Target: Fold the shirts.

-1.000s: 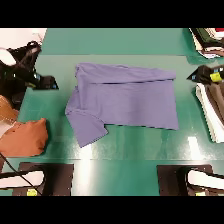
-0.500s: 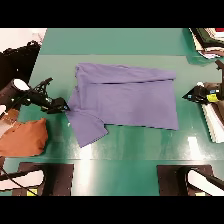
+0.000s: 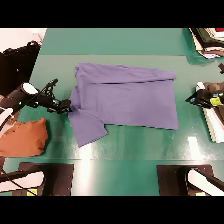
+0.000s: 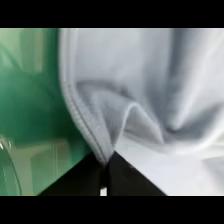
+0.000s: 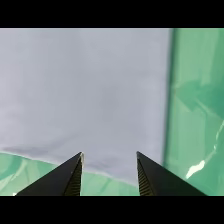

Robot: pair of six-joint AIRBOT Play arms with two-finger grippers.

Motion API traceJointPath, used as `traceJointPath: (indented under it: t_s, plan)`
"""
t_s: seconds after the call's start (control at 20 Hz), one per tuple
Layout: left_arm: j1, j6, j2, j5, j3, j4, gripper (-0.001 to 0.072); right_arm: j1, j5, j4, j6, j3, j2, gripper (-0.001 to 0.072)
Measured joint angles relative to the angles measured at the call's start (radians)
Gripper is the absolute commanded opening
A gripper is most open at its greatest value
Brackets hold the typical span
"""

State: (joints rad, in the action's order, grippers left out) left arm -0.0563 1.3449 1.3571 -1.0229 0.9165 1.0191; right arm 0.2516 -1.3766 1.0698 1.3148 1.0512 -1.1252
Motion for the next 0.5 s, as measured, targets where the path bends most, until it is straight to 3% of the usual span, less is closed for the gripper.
traceJointPath:
  t_s: [0.05,0.1,0.25,0.35,0.5]
  plan:
    - [0.001,0.002,-0.014,0.002,0.011,0.000,0.0022,0.022,-0.015,0.023,0.000,-0.005,0.000,0.0439]
    - [0.002,0.004,-0.029,0.004,0.020,-0.001,0.0023,0.047,-0.024,0.043,0.001,-0.019,0.000,0.0568]
    - [0.006,0.007,-0.073,0.008,0.041,-0.006,0.0023,0.118,-0.038,0.076,0.002,-0.113,-0.014,0.0560]
    - [0.005,0.008,-0.089,0.008,0.047,-0.005,0.0023,0.145,-0.034,0.084,0.002,-0.189,-0.040,0.0475]
    - [0.005,0.008,-0.100,0.006,0.051,-0.006,0.0023,0.153,0.014,0.039,-0.020,-0.294,-0.089,0.0443]
